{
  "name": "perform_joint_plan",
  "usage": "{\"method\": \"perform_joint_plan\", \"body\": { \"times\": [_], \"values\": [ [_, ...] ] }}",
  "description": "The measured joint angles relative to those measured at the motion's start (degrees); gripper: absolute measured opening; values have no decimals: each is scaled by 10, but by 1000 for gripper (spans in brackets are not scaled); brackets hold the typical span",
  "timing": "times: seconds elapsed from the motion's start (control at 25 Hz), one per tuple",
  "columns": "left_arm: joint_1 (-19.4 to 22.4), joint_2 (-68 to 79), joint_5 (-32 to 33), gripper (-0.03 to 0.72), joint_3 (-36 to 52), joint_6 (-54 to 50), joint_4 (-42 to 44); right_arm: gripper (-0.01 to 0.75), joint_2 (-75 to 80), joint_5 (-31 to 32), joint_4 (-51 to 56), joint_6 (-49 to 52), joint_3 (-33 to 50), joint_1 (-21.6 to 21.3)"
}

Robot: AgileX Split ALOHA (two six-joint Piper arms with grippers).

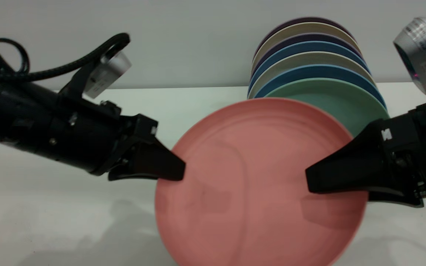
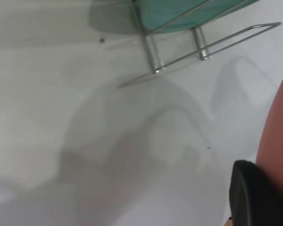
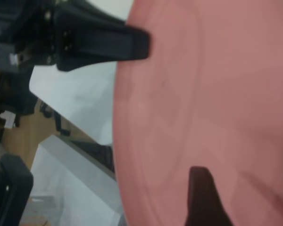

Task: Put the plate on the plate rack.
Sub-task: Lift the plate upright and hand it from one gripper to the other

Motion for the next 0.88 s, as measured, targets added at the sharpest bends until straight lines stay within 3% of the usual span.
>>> {"method": "perform_joint_plan", "body": {
  "times": [0.2,0.4,0.68,0.76,0.88],
  "values": [
    [-26,0,0,16,-17,-6,0,360,0,-6,0,-11,0,11],
    [-32,-1,-3,20,-18,-5,1,151,1,-32,6,-16,0,10],
    [-33,-2,-7,44,-18,-5,1,142,4,-53,10,-43,0,10],
    [-34,-2,-7,83,-18,-6,1,136,4,-64,11,-55,0,10],
    [-34,-2,-14,214,-18,-7,0,136,4,-98,8,-72,-1,10]
  ]
}}
